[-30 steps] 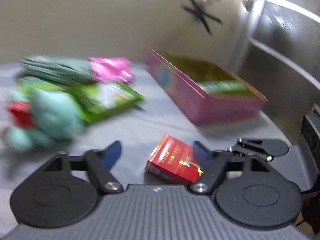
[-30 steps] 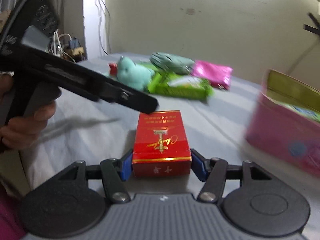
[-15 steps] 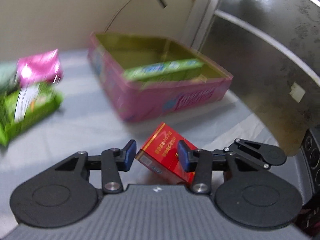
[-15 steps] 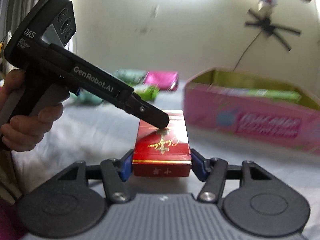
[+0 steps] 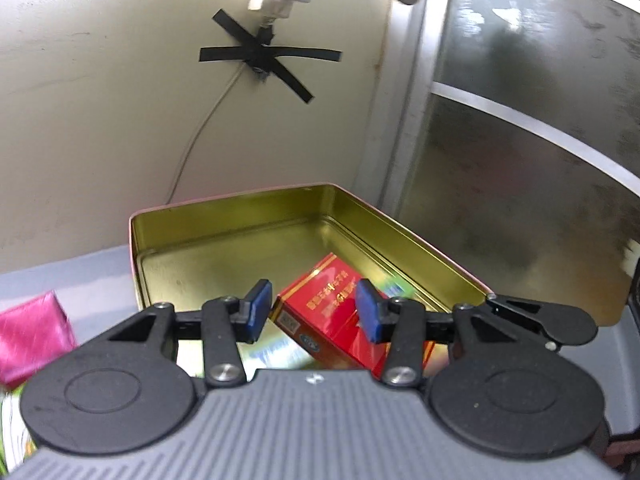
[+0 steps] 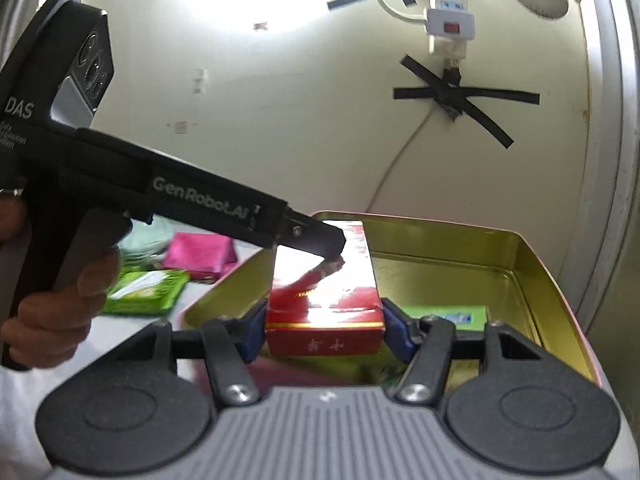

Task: Organize objects
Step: 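Lower the red box into the pink tin and open the left gripper, then move the left gripper back toward the teal plush bear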

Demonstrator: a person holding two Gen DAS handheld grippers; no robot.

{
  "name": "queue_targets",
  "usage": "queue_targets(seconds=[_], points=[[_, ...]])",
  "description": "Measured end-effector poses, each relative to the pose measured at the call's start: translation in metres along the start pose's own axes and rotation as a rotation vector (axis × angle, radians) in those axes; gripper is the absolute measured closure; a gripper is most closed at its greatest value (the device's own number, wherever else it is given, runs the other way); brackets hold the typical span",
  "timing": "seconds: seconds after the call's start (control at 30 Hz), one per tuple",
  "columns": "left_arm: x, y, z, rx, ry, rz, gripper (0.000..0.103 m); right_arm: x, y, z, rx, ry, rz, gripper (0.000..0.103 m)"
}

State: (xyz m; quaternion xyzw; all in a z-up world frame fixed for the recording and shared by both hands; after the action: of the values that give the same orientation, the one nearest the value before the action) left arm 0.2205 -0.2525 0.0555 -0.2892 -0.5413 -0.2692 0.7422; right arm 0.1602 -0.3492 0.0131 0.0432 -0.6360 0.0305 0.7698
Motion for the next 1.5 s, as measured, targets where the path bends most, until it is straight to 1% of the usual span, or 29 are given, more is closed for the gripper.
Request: queue_targets(seconds=[0.1,0.13,0.2,0.23,0.27,0.3,0.33,0.43,0.53,0.7,0.8,0.93,1.07,1.3,1.4,1.5], points=[[0.003,0.004,-0.023,0.044,0.008,0.000,0.054,-0.002,-0.018,-0.031,0.006,0.040,-0.023,0.046],[0.002,0.007,-0.029,0.058,0.012,0.002,0.054,-0.005,-0.018,-0.041,0.003,0.053,-0.024,0.046],[-0.001,0.012,-0.042,0.087,0.030,0.004,0.051,-0.010,-0.016,-0.051,-0.029,0.071,-0.008,0.045],[-0.004,0.015,-0.047,0.108,0.039,0.006,0.051,-0.011,-0.019,-0.061,-0.066,0.070,0.006,0.037],[-0.006,0.017,-0.049,0.131,0.045,0.008,0.051,-0.013,-0.021,-0.066,-0.095,0.065,0.009,0.033],[-0.007,0.020,-0.049,0.151,0.049,0.013,0.051,-0.014,-0.023,-0.068,-0.116,0.057,0.004,0.032],[-0.009,0.022,-0.048,0.165,0.052,0.020,0.048,-0.015,-0.024,-0.070,-0.121,0.048,-0.006,0.032],[-0.015,0.024,-0.034,0.198,0.043,0.001,0.048,-0.016,-0.016,-0.065,-0.118,0.013,-0.032,0.032],[-0.019,0.022,-0.012,0.227,0.034,-0.030,0.048,-0.018,-0.001,-0.046,-0.116,-0.018,-0.022,0.032],[-0.023,0.019,0.031,0.250,0.003,-0.036,0.046,-0.016,0.030,-0.008,-0.098,-0.089,-0.018,0.032],[-0.026,0.020,0.055,0.260,-0.008,-0.021,0.044,-0.015,0.051,0.012,-0.076,-0.126,-0.036,0.032],[-0.035,0.027,0.087,0.302,-0.005,-0.024,0.041,-0.022,0.077,0.031,-0.047,-0.139,-0.063,0.032],[-0.049,0.042,0.112,0.363,0.023,-0.029,0.040,-0.033,0.102,0.035,0.004,-0.103,-0.103,0.032],[-0.081,0.080,0.143,0.464,0.100,0.021,0.040,-0.061,0.144,0.019,0.076,0.024,-0.131,0.032],[-0.095,0.098,0.157,0.505,0.114,0.038,0.040,-0.069,0.158,0.014,0.089,0.063,-0.121,0.032],[-0.105,0.113,0.172,0.547,0.119,0.033,0.040,-0.075,0.169,0.007,0.096,0.105,-0.112,0.032]])
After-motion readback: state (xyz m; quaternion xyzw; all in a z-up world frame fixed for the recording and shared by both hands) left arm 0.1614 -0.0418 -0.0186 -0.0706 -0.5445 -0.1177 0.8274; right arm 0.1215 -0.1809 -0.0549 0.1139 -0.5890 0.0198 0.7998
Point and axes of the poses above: each gripper's, at about its wrist camera, not at the fingertips, and z roughly against the way its jaws point, y to its left, x to its top, the point moved 6 cm from there along -z, roughly the way its jaws point, and after that the axes turned 15 degrees about -y, right-handed, at the moved point
